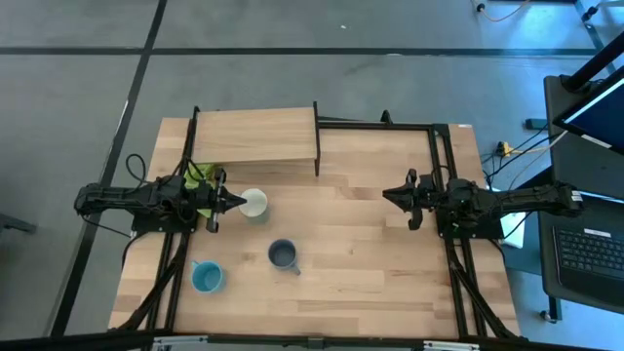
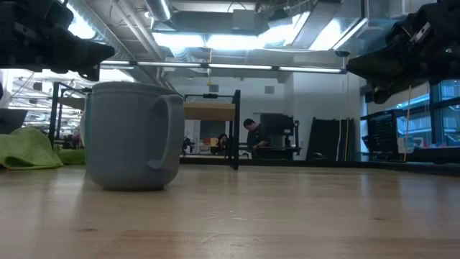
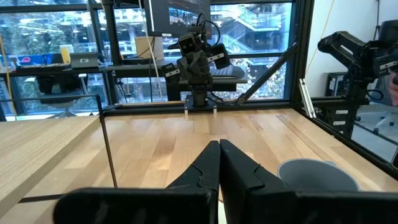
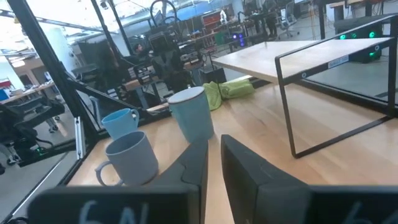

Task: Stack small to large cups/mugs on shelf
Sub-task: Put the green mug on the shelf

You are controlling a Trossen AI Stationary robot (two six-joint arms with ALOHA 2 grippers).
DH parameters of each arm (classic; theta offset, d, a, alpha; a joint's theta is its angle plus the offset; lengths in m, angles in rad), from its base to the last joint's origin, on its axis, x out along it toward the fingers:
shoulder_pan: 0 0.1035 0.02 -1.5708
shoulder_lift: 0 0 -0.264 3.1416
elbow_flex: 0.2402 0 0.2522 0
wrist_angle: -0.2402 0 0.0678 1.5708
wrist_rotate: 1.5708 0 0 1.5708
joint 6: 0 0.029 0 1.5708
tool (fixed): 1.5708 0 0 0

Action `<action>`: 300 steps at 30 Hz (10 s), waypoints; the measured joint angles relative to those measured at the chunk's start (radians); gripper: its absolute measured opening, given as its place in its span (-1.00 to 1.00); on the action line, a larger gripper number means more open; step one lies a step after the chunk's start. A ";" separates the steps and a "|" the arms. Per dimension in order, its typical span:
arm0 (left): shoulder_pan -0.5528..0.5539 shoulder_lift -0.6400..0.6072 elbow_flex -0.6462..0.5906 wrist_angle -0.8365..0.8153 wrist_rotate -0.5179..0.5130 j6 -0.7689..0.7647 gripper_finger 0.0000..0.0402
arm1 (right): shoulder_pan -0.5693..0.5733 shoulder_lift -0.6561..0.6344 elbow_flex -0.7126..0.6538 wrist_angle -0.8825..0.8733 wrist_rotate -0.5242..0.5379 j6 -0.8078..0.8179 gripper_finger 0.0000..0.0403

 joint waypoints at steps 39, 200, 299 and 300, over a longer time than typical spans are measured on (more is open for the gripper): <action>0.000 0.000 0.000 0.000 0.000 0.000 -1.00 | 0.000 0.000 0.000 -0.002 0.000 0.004 -0.77; -0.317 1.201 1.038 -1.148 -0.152 -0.401 -0.43 | -0.185 0.370 0.704 -0.480 0.104 0.340 0.01; 0.005 1.224 1.508 -1.541 -0.279 -0.539 -0.92 | -0.220 0.374 0.703 -0.595 0.217 0.346 0.01; 0.032 1.235 1.530 -1.577 -0.288 -0.539 -0.92 | -0.220 0.374 0.703 -0.595 0.223 0.348 0.01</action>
